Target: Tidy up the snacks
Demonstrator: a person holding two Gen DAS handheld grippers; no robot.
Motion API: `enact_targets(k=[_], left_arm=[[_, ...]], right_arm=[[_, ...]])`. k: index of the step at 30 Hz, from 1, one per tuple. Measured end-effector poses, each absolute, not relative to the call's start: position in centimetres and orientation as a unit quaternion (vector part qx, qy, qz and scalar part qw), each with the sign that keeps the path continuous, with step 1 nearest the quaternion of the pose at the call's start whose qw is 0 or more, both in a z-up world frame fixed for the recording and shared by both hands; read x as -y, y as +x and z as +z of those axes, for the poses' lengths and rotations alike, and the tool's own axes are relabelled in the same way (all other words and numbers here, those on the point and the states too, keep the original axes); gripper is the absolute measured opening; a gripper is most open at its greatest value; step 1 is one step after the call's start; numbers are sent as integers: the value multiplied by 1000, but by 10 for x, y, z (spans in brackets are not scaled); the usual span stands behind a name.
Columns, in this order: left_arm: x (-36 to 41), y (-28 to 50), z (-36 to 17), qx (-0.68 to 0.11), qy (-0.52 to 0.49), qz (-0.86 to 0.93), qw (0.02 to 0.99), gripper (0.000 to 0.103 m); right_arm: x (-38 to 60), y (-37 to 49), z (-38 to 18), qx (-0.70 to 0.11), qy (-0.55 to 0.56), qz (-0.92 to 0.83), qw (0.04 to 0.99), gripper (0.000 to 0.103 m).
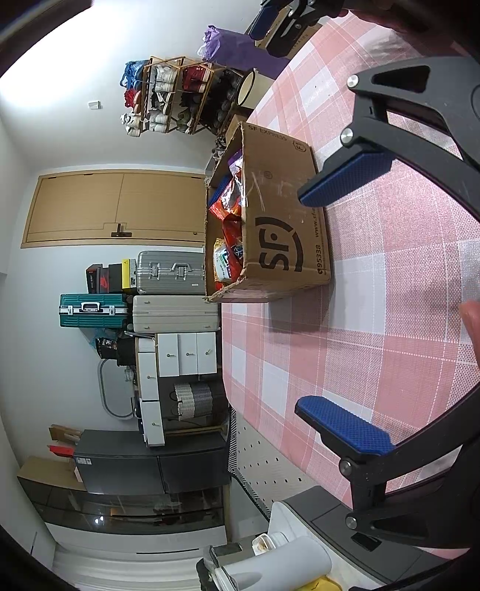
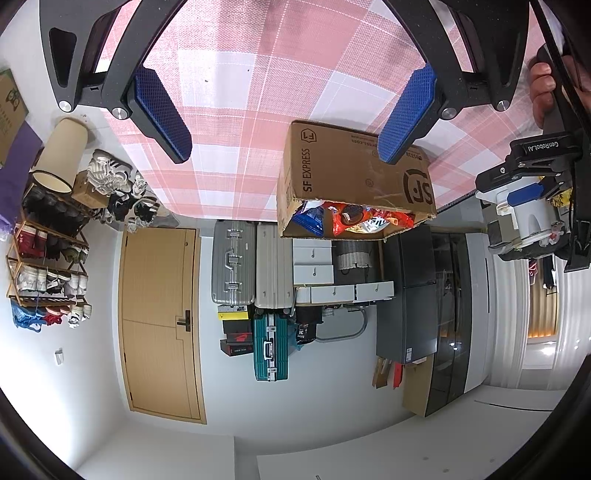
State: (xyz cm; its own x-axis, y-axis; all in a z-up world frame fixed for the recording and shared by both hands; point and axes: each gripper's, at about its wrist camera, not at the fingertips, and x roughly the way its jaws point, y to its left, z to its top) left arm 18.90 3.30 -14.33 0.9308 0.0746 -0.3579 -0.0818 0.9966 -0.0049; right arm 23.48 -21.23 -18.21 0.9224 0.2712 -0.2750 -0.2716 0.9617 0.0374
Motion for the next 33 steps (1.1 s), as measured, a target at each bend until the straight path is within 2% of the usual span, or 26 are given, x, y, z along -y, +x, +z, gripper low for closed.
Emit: enact_targets(k=[33], left_arm=[[-33, 188, -143, -182, -10, 39, 983, 102]], right_arm=[[213, 235, -181, -141, 0, 138, 980, 103]])
